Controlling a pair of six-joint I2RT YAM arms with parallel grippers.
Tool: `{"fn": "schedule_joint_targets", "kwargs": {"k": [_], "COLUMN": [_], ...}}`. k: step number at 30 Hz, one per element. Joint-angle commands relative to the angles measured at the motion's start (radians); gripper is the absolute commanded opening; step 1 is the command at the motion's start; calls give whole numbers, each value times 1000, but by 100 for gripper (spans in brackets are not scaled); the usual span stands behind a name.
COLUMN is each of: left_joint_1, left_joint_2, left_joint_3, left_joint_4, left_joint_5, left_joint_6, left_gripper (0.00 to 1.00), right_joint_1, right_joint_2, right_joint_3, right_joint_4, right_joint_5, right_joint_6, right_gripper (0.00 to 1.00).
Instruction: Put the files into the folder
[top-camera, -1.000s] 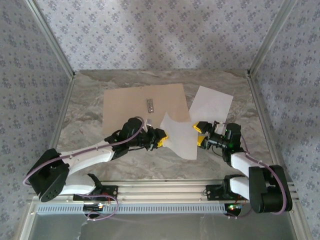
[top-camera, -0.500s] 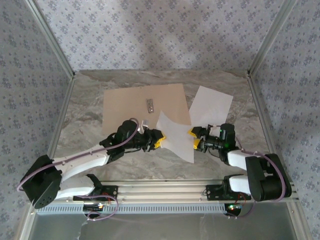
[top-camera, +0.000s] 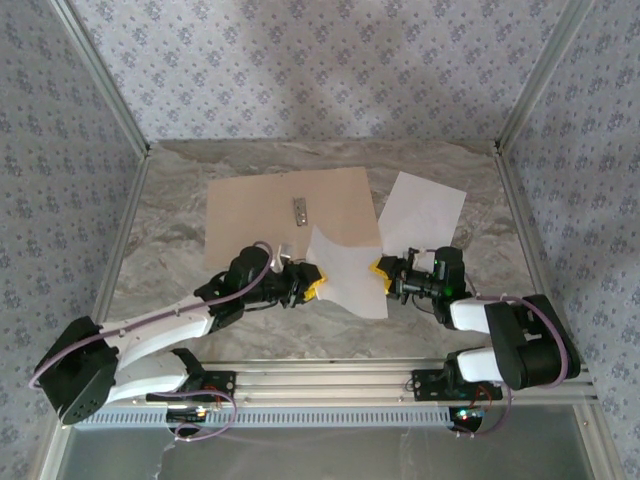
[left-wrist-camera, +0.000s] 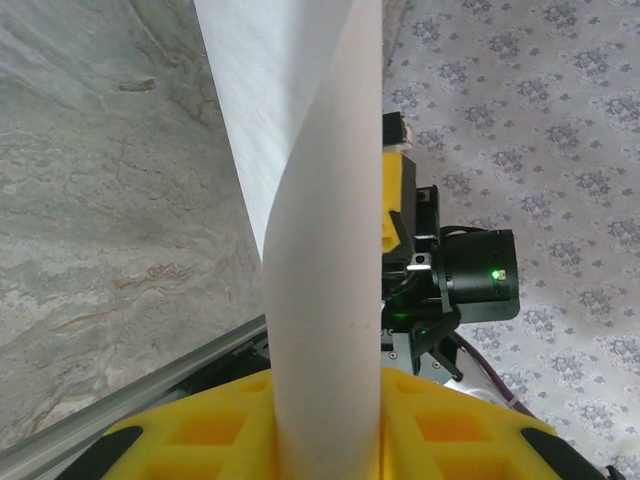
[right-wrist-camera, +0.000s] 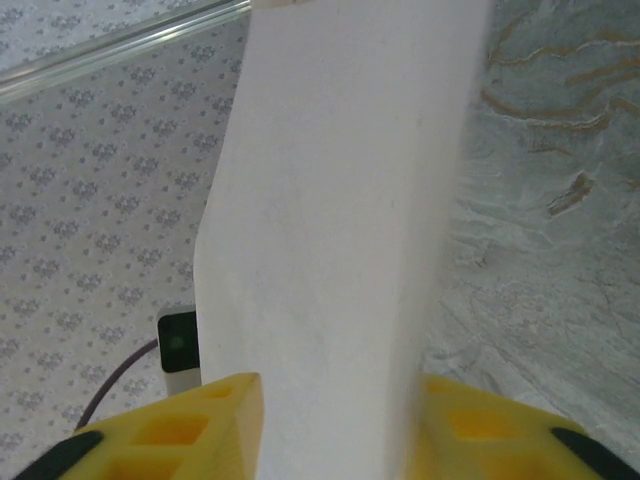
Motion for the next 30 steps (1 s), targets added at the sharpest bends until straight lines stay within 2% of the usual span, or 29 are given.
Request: {"fn": "schedule_joint_targets", "kwargs": {"k": [1, 5, 7, 12, 16, 19, 22, 27, 30], "left_joint_1": [8, 9, 9, 19, 45, 87, 136, 206, 247], "left_joint_2": [-36, -55, -71, -125, -162, -178, -174, -143, -138], "left_joint_3": [-3, -8, -5, 31, 69, 87, 111, 182, 219], "left_joint_4": [1, -18, -51, -232, -372, -448, -509, -561, -559], "left_joint_5": [-16, -21, -27, -58, -78, -71, -50, -6, -2], "left_joint_6": [1, 3, 11, 76, 160, 225, 319, 505, 602], "left_gripper": [28, 30, 37, 65, 79, 85, 93, 99, 100], "right_joint_1": [12, 24, 24, 15, -1, -14, -33, -43, -42], "right_joint_2": [5, -5, -19, -106, -227, -289, -306, -296, -287], "right_joint_3": [4, 18, 33, 115, 245, 368, 485, 648, 731], "right_joint_4": [0, -59, -103, -317, -645, -869, -1017, -1165, -1199], "right_joint_5": [18, 22, 20, 14, 42, 63, 54, 34, 19], "right_joint_6": [-21, -64, -96, -229, -439, -608, -733, -879, -890], "right_gripper": [30, 10, 1, 0, 0, 0, 0, 0, 0]}}
